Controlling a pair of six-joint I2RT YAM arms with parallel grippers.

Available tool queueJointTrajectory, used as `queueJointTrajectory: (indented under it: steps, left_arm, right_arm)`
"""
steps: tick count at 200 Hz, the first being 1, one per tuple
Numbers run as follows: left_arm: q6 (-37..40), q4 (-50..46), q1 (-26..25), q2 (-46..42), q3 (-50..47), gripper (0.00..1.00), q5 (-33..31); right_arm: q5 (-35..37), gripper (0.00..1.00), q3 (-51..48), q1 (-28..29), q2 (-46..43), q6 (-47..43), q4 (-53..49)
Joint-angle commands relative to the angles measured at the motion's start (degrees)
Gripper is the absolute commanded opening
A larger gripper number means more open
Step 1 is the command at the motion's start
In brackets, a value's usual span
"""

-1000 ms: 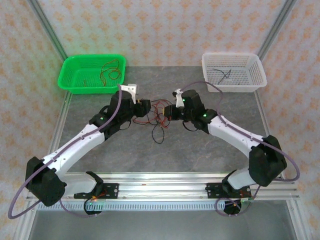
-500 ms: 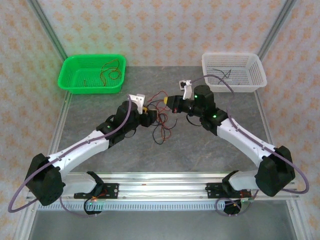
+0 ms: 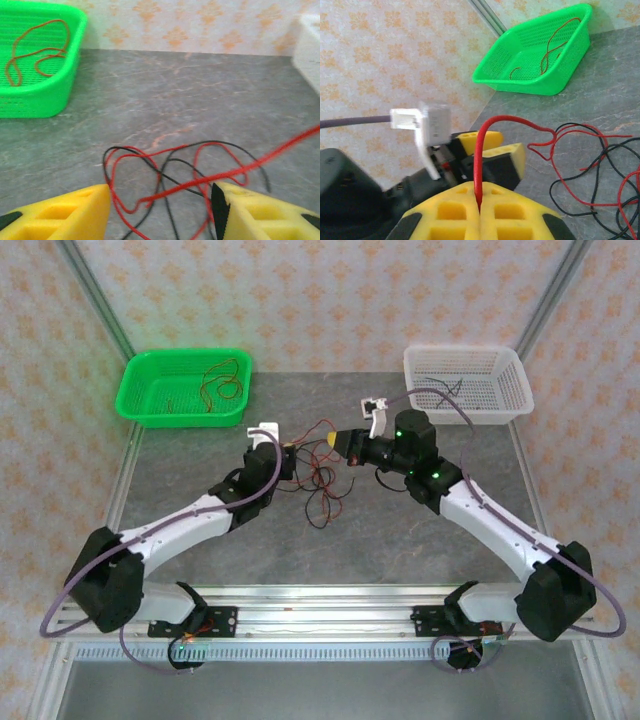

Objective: Untangle the cables

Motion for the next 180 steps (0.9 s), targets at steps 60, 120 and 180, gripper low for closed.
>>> queueJointTrajectory:
  steps: [60,120,180]
  left_arm:
    - [-3.73,6.63,5.05,10.51,1.0,0.52,-6.45]
    - [-6.94,9.57,8.55,13.25,-2.36,0.51,-1.69]
    - [-8.37,11.76,9.8,13.92,-4.54,0.5,1.18]
  right_arm:
    - [0.91,0.0,5.59,-0.13,-6.36,2.18,-4.97]
    - [6.56,0.0,14.28,-0.21,-8.7,1.32,-14.35]
    - [8.66,0.0,25.62,-0.3,-7.51,-1.56,-21.3]
